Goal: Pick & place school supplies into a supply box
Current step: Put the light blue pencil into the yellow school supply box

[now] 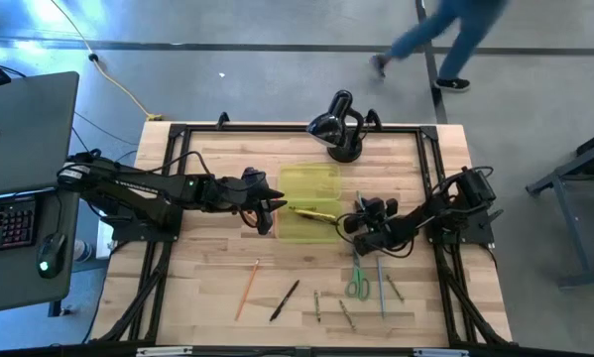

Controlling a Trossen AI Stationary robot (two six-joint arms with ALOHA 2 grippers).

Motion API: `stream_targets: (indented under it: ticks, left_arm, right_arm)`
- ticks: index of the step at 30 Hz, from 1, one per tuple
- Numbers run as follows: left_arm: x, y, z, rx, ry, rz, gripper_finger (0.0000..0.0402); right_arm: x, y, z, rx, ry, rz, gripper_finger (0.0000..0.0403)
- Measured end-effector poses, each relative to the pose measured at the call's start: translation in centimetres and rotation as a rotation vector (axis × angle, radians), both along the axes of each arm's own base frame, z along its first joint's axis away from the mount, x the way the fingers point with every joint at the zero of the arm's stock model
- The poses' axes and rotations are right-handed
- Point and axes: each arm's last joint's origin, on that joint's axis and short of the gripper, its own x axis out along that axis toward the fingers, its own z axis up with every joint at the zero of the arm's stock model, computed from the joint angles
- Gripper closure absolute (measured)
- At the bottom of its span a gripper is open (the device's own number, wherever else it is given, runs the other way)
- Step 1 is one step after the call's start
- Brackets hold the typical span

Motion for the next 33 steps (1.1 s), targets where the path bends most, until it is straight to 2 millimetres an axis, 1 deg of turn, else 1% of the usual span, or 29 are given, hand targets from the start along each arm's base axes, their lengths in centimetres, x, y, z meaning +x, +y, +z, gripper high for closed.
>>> stream_targets:
  ticks: [5,12,16,26,29,33]
  left_arm:
    - [0.00,0.00,0.00,-0.002,0.000,-0.003,0.0261]
    - [0.00,-0.01,0.00,-0.002,0.000,-0.003,0.0261]
    - [0.00,0.00,0.00,-0.002,0.000,-0.003,0.0261]
    - [0.00,0.00,0.00,-0.002,0.000,-0.004,0.0261]
    - [0.00,-0.01,-0.01,-0.001,0.001,-0.005,0.0261]
    - [0.00,-0.01,-0.01,0.001,0.001,-0.006,0.0261]
  right_arm:
    - [-0.07,0.00,-0.02,-0.002,0.012,0.002,0.0328]
    - [-0.14,0.29,-0.03,-0.008,0.025,0.022,0.0330]
    - [-0.08,0.31,-0.02,-0.002,0.015,0.020,0.0317]
    - [0.13,0.41,0.04,0.013,-0.010,0.021,0.0264]
    - [0.13,0.42,0.04,0.015,-0.013,0.020,0.0256]
    - [0.13,0.42,0.04,0.015,-0.013,0.019,0.0255]
